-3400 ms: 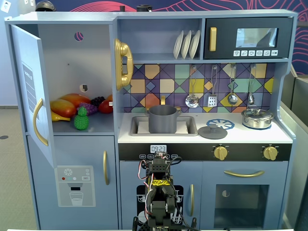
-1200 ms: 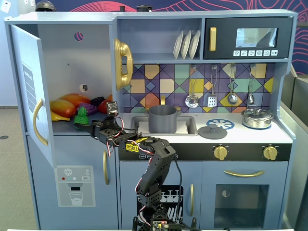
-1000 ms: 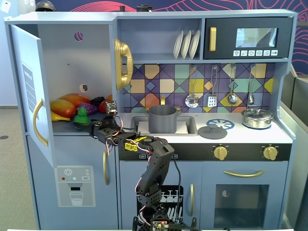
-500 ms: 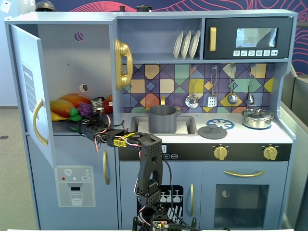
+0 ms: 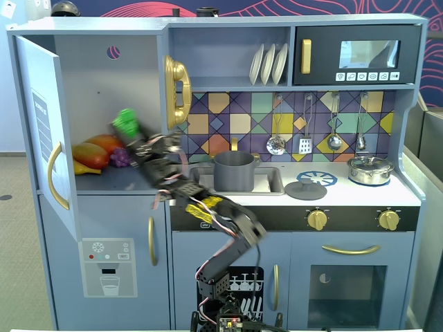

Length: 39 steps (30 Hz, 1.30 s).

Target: Pick up the green pineapple from the left cabinet and place it in the gray recipient

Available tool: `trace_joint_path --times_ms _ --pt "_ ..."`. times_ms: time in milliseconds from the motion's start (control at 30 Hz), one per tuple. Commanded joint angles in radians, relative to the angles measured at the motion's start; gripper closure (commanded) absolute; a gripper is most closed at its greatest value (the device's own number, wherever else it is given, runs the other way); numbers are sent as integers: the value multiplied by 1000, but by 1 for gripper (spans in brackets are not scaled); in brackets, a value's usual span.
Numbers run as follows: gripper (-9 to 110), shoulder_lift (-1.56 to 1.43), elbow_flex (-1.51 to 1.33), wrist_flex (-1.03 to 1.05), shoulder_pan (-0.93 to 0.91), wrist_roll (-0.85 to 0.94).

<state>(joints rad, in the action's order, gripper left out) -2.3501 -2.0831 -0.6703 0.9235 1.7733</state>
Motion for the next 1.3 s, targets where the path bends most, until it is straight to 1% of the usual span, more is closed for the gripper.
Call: trace_joint_path --times_ms 0,133,233,367,500,633,733,867,967,1000,1100,1133,1200,1267 --pt "101 -287 -28 29 -160 14" --pt "101 -430 -28 163 -456 -115" --pt "101 -497 -29 313 -669 -238" --pt "101 -499 0 563 -833 -304" --pt "101 -350 117 804 -945 -325" --pt "101 -112 285 936 -991 -293" --pt "101 74 408 956 -1005 -242" --pt "101 285 569 1005 -1029 -249" --pt "100 387 626 1035 -1031 -232" --pt "97 407 632 1037 -1028 -247" --pt "77 437 637 1045 -1025 -308" --pt "74 437 634 1048 -1020 -319" --pt "72 430 626 1052 -1014 -316" --pt "74 393 606 1058 -1000 -298"
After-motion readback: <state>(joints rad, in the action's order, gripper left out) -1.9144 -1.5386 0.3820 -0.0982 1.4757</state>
